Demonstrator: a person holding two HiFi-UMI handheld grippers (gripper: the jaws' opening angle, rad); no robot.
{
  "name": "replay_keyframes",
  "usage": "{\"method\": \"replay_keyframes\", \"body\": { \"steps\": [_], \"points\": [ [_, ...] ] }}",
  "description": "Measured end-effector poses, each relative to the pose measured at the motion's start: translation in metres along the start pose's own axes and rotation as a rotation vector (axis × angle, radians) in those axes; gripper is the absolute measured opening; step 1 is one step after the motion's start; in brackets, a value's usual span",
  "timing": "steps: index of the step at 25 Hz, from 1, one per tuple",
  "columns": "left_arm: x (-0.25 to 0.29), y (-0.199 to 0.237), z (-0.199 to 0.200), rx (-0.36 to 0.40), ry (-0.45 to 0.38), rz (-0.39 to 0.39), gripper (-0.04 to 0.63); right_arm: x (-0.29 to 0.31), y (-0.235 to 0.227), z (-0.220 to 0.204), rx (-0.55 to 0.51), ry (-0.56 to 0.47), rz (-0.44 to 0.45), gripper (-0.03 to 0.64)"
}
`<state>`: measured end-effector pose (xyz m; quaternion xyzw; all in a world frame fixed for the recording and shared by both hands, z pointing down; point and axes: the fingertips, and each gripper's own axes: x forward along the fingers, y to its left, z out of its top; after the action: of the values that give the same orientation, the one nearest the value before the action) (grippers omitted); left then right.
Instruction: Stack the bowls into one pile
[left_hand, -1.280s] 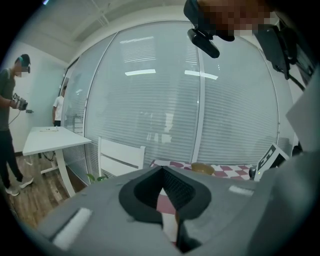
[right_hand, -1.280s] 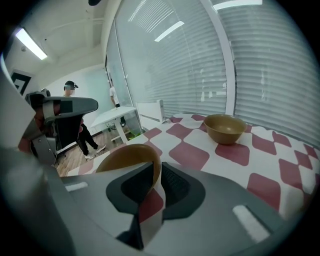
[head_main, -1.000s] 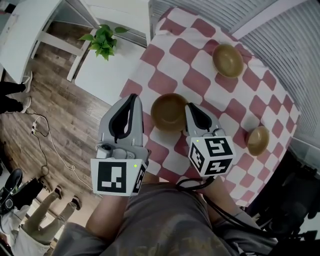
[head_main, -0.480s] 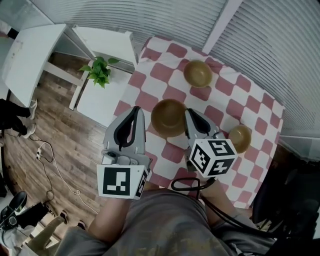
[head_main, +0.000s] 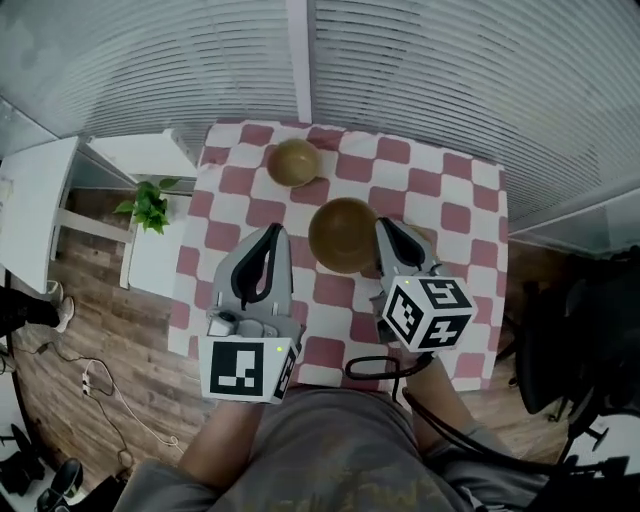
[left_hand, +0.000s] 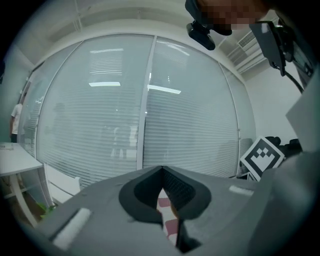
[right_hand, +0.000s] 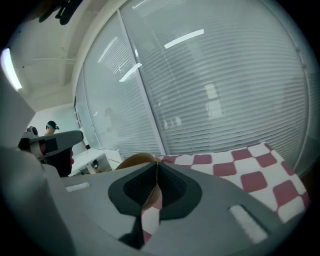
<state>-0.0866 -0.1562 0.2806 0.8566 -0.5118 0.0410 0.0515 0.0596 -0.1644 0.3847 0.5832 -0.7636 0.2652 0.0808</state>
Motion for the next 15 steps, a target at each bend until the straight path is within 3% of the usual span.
{"method": "replay_keyframes", "body": {
  "steps": [8,15],
  "points": [
    [0.035,-0.086,-0.019,0.005,0.048,-0.145,0.000,-0.052,-0.099,-0.020,0.078,-0.002,-0.166,0.038],
    [0.054,-0.118,-0.047,0.002,0.114,-0.185,0.000,-0.058,-0.139,-0.055,0.116,0.058,-0.217,0.038]
  ]
}}
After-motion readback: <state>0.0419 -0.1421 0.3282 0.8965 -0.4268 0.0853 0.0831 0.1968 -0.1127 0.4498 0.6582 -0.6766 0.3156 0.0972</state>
